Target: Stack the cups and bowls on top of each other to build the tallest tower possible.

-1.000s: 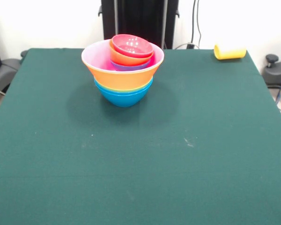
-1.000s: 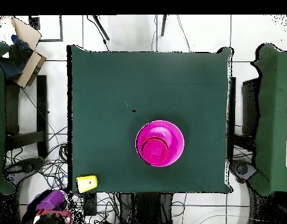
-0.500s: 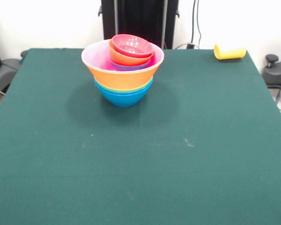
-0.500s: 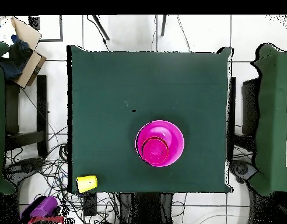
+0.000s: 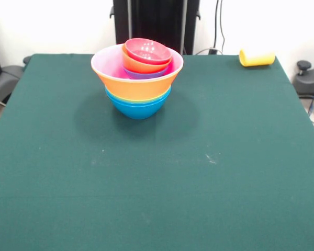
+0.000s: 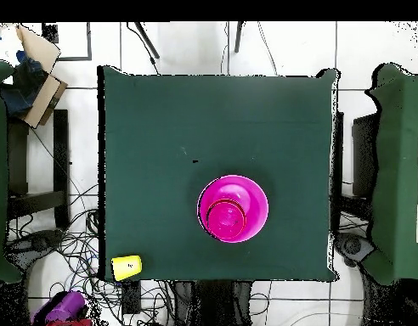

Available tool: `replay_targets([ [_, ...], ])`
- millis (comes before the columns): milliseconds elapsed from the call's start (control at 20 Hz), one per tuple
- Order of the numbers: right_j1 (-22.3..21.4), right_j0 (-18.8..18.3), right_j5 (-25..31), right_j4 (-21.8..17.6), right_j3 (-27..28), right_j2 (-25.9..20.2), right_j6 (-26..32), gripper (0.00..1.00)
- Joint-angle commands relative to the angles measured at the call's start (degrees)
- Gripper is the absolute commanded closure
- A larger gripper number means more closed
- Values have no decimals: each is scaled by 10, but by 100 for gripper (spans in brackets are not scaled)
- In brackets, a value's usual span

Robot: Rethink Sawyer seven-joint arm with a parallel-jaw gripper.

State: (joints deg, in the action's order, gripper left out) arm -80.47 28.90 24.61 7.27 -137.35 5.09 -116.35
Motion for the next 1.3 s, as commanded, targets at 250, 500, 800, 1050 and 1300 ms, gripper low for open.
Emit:
replay_targets([
  [250, 8, 19, -57, -4, -140, 49, -149, 100],
  [500, 12, 28, -64, -2, -142, 52, -154, 100],
  [800, 28, 22, -102, 13, -158, 38, -152, 100],
  [1050, 65, 2, -176, 33, -186, -6, -156, 100],
  [1300, 89, -12, -217, 43, -200, -35, -163, 100],
])
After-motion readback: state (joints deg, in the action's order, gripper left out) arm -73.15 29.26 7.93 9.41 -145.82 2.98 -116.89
